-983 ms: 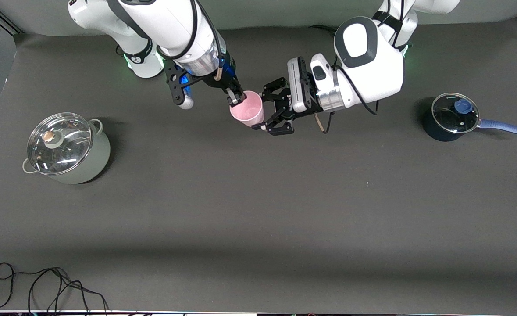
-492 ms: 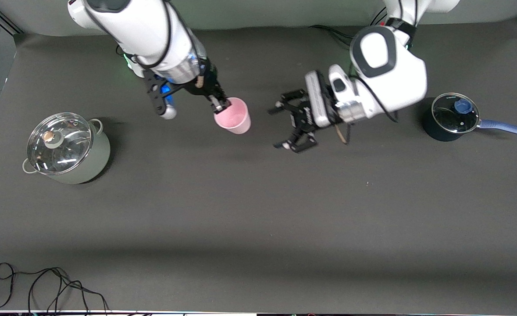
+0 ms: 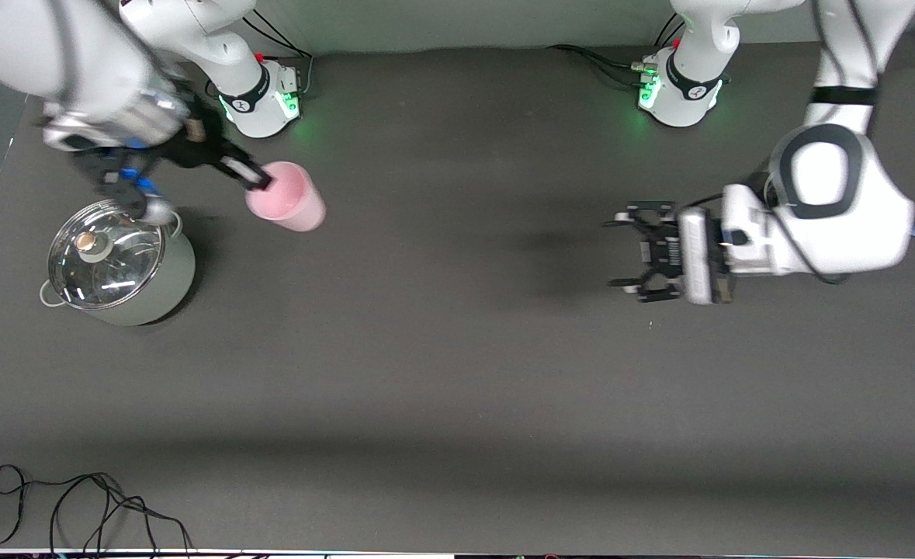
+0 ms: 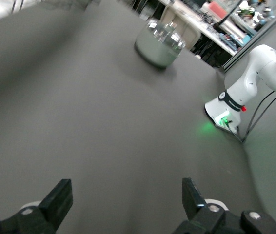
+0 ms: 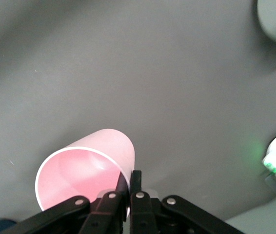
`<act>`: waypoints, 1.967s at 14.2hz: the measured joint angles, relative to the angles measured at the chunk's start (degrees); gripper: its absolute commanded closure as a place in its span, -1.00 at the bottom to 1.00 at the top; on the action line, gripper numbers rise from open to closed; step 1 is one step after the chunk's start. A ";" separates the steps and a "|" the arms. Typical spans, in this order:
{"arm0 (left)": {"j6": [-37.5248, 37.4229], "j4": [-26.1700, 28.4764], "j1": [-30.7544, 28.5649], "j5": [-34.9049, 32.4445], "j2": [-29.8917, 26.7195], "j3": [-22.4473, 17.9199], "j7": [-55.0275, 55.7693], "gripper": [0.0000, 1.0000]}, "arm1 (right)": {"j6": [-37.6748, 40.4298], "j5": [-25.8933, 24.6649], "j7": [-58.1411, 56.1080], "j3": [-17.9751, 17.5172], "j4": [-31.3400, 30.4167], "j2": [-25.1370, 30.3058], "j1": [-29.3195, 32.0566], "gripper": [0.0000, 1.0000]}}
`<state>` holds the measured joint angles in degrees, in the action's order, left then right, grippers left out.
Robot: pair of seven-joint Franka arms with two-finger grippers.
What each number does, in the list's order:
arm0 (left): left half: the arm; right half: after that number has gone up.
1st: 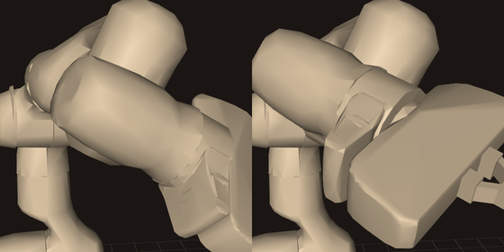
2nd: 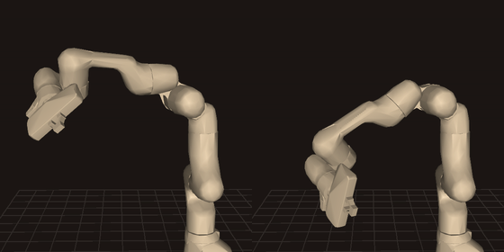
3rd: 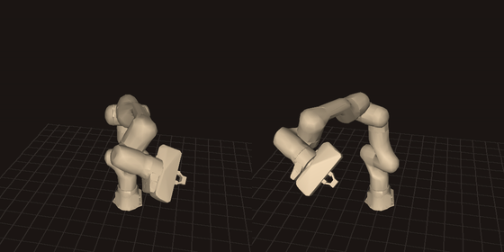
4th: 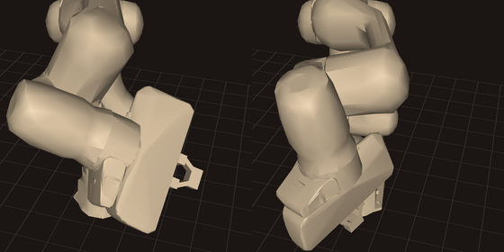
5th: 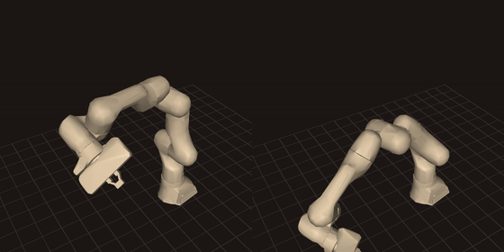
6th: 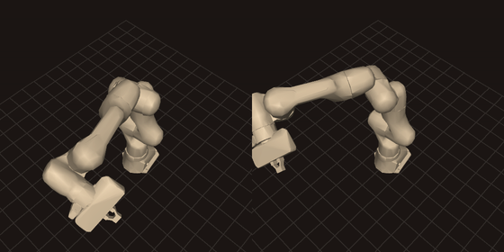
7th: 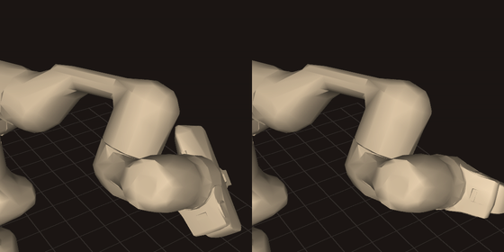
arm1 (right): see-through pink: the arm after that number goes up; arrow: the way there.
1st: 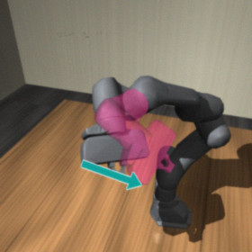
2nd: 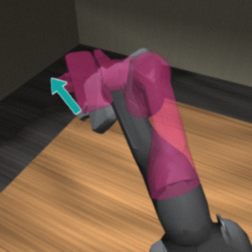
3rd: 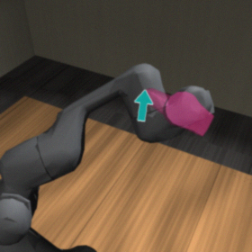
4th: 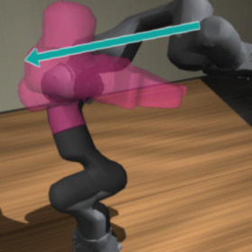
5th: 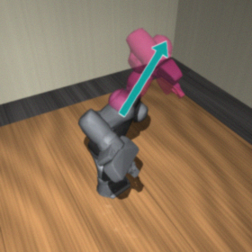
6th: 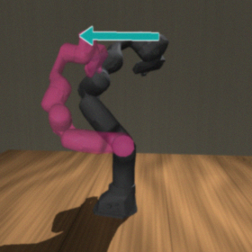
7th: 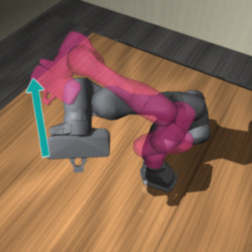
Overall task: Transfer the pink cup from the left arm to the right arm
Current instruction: 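Open the left gripper and withdraw it while the right gripper pulls the cup, then carry the pink cup with the right gripper beside the steel pot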
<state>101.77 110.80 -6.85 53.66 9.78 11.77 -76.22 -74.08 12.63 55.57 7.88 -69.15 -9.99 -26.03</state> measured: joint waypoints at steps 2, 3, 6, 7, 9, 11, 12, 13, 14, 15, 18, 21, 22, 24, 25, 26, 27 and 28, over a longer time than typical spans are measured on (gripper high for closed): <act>-5.02 -2.43 -4.72 -7.61 -0.01 -0.01 8.02 -0.99 | 1.82 -0.06 -13.84 6.04 -1.21 1.63 -0.04 1.00; -8.05 -4.09 -6.55 -11.68 -0.03 -0.02 12.12 -0.99 | 2.19 -0.15 -21.00 9.45 -2.36 2.22 0.01 1.00; -16.52 -10.16 -8.86 -25.87 -0.04 0.03 26.03 -0.99 | 2.08 -2.35 -39.29 18.08 -6.40 2.68 0.38 1.00; -18.13 -12.22 -8.94 -29.84 0.00 0.05 29.41 -0.99 | 1.68 -3.03 -42.91 19.63 -7.83 2.68 0.40 1.00; -19.43 -15.52 -9.06 -37.41 0.03 0.15 36.08 -0.99 | -1.46 -3.73 -48.04 22.13 -11.25 2.67 0.28 1.00; -20.08 -17.61 -8.86 -43.48 0.09 0.78 43.30 -0.99 | -6.35 -3.87 -52.06 24.44 -15.96 2.65 0.28 1.00; -20.53 -18.42 -8.57 -44.69 0.05 1.03 46.77 -0.99 | -9.13 -3.88 -53.05 25.13 -18.70 2.66 0.29 1.00; -21.18 -19.20 -8.31 -45.32 -0.01 1.21 50.32 -0.99 | -12.44 -3.89 -53.62 25.40 -21.80 2.72 0.29 1.00; -21.68 -19.91 -8.14 -45.95 -0.14 1.26 53.72 -0.99 | -16.46 -3.89 -54.11 25.42 -25.25 2.91 0.26 1.00; -22.21 -20.52 -8.12 -46.89 -0.27 1.24 57.18 -0.99 | -20.92 -3.89 -54.54 25.42 -28.96 3.22 0.17 1.00; -24.39 -21.47 -8.03 -51.16 -0.47 1.34 67.13 -0.99 | -33.79 -3.90 -55.19 25.41 -40.30 4.44 -0.36 1.00; -23.04 -21.43 -6.33 -54.95 -1.09 1.92 72.62 -0.99 | -46.27 -3.91 -55.38 25.26 -50.63 5.09 -0.94 1.00; -21.13 -21.18 -5.89 -55.22 -1.53 2.13 74.81 -0.99 | -51.54 -3.92 -55.57 25.23 -54.64 5.13 -1.71 1.00; -16.65 -19.23 -5.52 -55.33 -3.15 2.29 76.56 -0.99 | -59.57 -3.92 -55.59 25.08 -60.62 4.71 -3.91 1.00; -14.88 -17.80 -5.47 -55.33 -4.15 2.37 76.79 -0.99 | -62.06 -3.92 -55.58 24.96 -62.33 4.07 -4.62 1.00; -13.44 -16.42 -5.46 -55.33 -5.16 2.55 76.90 -0.99 | -63.61 -3.92 -55.58 24.86 -63.16 3.15 -4.91 1.00; -12.45 -15.34 -5.45 -55.30 -6.00 2.77 76.98 -0.99 | -64.74 -3.92 -55.66 24.83 -63.45 2.10 -4.92 1.00; -12.00 -14.61 -5.42 -55.17 -6.68 2.95 77.02 -0.99 | -65.72 -3.92 -56.01 24.84 -63.51 1.03 -4.86 1.00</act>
<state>89.77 96.19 -12.27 -1.51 3.10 14.72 0.80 -139.81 8.71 -0.44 32.72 -132.66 -8.96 -30.89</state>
